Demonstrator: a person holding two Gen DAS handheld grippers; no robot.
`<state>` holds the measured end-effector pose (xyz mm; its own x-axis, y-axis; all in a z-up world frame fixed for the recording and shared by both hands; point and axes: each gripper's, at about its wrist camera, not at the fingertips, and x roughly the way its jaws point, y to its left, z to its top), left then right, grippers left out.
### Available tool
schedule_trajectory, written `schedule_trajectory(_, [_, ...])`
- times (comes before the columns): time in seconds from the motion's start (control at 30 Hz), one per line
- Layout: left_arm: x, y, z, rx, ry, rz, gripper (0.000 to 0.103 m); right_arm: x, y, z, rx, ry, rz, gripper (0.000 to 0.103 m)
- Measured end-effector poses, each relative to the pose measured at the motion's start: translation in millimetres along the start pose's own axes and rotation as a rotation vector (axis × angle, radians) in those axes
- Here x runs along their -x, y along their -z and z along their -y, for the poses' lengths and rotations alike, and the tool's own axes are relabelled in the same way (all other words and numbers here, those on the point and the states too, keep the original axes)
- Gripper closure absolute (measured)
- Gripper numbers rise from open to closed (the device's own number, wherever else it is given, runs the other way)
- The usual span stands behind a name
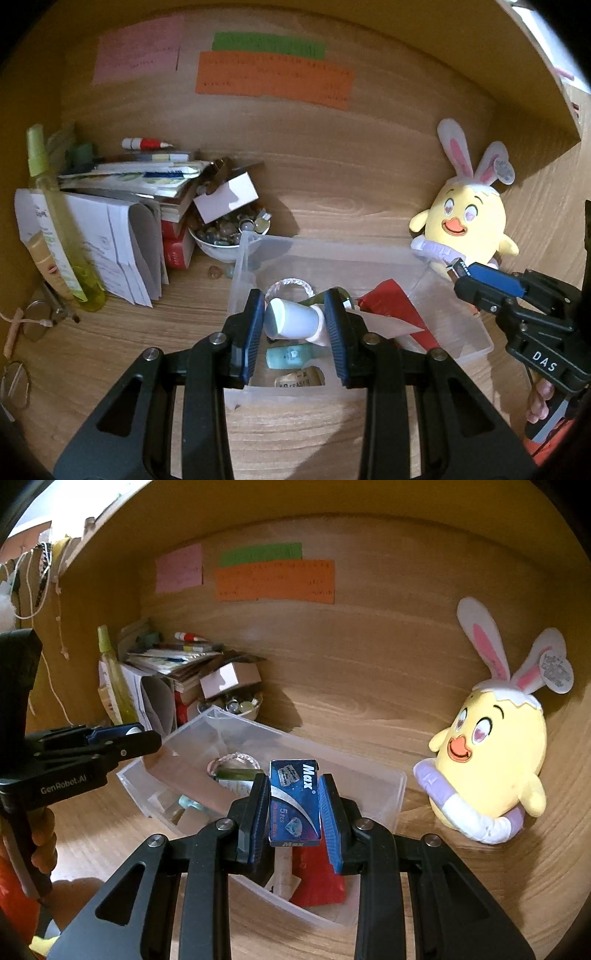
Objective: Organize objects
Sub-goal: 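Carry the staple box and pink tube over the clear box with both tools, then open both tools to drop the staple box and pink tube into the box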
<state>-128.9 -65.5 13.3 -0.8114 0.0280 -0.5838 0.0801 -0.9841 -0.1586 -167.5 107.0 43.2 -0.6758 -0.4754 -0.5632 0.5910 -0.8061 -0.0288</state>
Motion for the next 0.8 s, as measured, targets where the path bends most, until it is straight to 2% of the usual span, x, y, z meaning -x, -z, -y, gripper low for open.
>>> schedule_trajectory(0.47, [-37.2, 7.7, -2.8, -0.006, 0.007, -0.077, 0.07, -51.3, 19.0, 8.9, -0.015, 0.004, -0.14, 0.078])
schedule_trajectory(0.7, [-47.8, 11.5, -4.2, -0.009, 0.001, -0.119, 0.07, -63.3, 24.2, 5.7, 0.003, 0.017, -0.181, 0.078])
schedule_trajectory(0.8, [-45.5, 13.0, -0.3, -0.024, -0.008, -0.116, 0.065, -65.0, 24.4, 7.6, -0.003, 0.017, -0.187, 0.078])
